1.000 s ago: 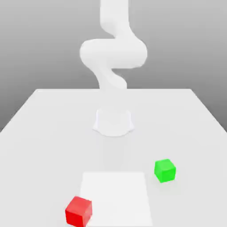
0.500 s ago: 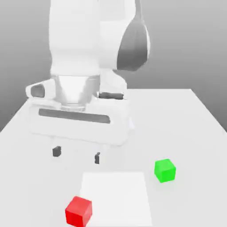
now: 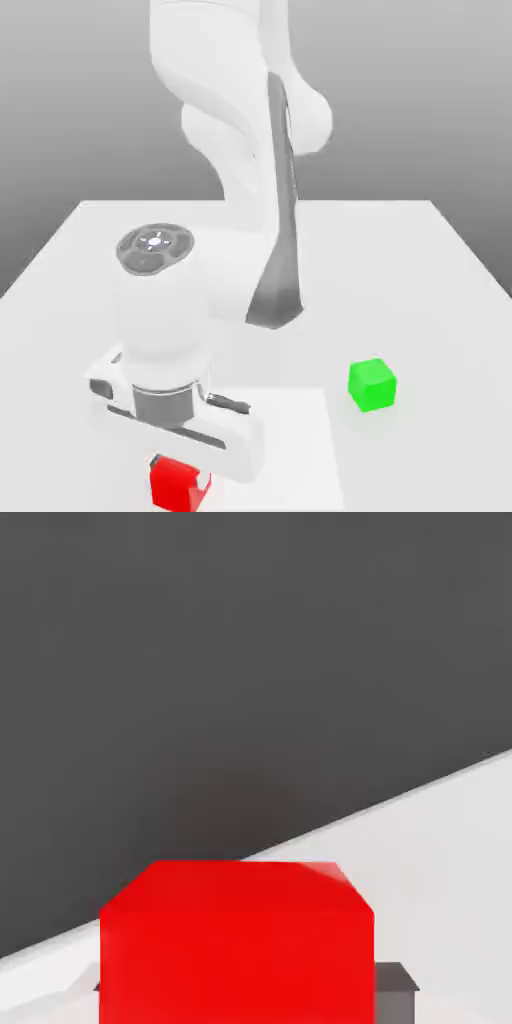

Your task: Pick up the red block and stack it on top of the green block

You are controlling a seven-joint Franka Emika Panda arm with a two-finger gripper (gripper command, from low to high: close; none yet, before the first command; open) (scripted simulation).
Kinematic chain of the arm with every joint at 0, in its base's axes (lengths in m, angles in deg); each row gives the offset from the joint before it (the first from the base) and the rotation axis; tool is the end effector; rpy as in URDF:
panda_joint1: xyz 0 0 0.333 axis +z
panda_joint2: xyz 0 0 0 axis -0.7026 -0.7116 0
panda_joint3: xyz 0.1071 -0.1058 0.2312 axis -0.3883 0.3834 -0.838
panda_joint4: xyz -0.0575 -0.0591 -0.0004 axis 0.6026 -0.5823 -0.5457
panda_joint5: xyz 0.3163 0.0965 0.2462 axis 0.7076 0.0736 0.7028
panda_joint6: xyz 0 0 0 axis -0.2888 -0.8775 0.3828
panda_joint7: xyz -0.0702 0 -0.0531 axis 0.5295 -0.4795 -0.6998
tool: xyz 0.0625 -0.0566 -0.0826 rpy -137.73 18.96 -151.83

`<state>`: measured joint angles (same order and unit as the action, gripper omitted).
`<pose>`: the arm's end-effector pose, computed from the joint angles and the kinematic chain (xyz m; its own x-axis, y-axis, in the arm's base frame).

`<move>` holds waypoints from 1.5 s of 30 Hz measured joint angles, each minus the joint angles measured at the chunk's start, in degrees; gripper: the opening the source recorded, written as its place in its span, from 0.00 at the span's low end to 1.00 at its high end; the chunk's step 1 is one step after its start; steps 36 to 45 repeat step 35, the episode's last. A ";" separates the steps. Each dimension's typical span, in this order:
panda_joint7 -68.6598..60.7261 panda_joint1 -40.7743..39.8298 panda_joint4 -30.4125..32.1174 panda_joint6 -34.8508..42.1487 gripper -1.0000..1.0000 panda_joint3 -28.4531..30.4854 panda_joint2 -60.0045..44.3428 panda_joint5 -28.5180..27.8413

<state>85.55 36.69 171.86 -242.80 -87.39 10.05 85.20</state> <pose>0.4699 -0.0876 0.0798 0.3859 -0.9226 0.0008 -0.9226 -0.3859 -0.0005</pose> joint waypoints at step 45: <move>-43.75 24.54 26.36 -5.11 1.00 -13.86 21.11 -4.54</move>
